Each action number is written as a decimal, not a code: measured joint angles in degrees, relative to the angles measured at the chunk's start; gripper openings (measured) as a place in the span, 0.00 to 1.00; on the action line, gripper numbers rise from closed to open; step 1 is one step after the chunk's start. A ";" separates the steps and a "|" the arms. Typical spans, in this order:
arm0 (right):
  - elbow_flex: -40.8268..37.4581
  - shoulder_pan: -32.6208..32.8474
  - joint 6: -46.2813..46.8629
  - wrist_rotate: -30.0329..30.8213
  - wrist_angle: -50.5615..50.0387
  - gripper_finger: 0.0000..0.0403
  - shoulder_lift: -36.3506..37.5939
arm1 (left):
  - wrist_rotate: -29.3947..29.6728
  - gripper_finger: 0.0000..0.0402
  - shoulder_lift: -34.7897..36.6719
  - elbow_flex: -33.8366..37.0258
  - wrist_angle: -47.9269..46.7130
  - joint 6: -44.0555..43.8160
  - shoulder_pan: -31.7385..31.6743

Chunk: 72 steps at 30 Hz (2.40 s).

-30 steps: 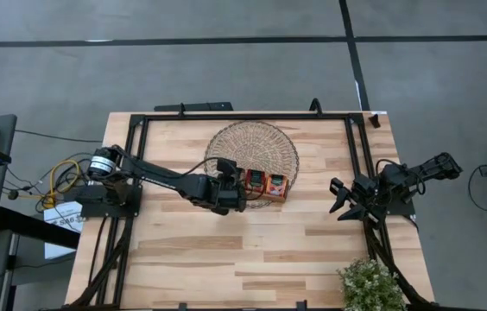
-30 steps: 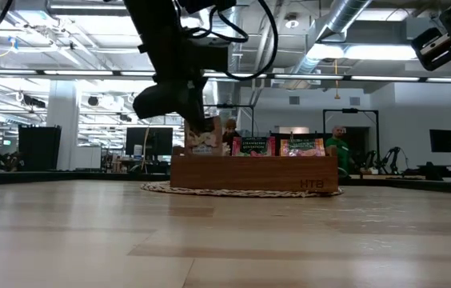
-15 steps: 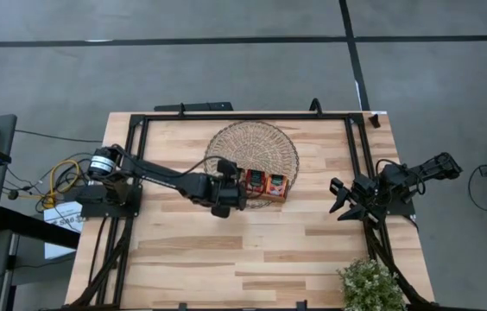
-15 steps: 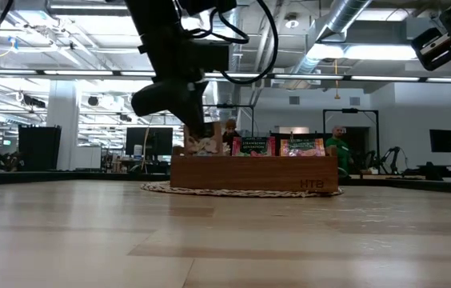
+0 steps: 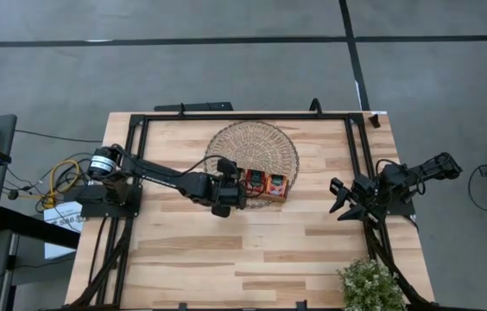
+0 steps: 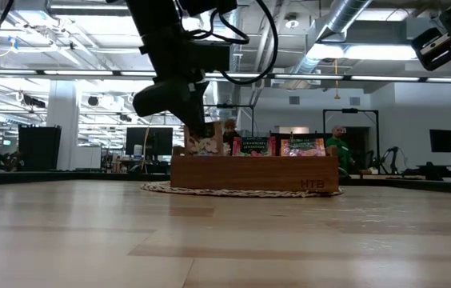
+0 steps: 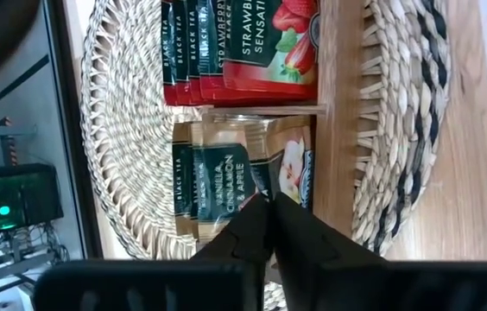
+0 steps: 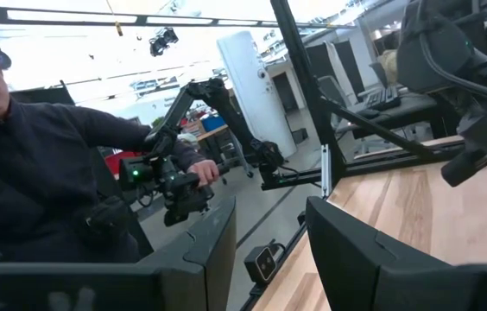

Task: Pick & Place Tea
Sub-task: Put the brown tea bag into the left section of the wooden organizer, then return to Home Position

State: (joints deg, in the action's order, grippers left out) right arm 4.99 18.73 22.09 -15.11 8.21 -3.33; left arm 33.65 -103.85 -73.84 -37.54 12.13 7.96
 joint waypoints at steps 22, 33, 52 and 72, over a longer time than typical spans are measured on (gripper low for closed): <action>0.00 -0.01 0.46 -0.02 0.52 0.33 0.02 | 2.96 0.32 0.00 0.00 3.71 7.37 -1.74; 0.00 0.00 0.47 -0.02 0.87 0.33 0.01 | 0.34 0.33 0.00 -0.02 5.74 6.63 -1.98; 0.00 0.03 1.49 -0.67 0.87 0.33 0.00 | 11.97 0.33 -3.68 -0.02 12.00 11.81 -2.42; 0.00 0.03 1.50 -1.53 0.89 0.33 0.01 | 23.04 0.33 -1.69 -3.76 2.35 8.58 -1.59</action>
State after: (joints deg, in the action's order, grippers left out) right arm 4.99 18.76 23.58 -16.64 9.09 -3.32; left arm 56.69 -105.54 -77.60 -35.19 20.71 6.36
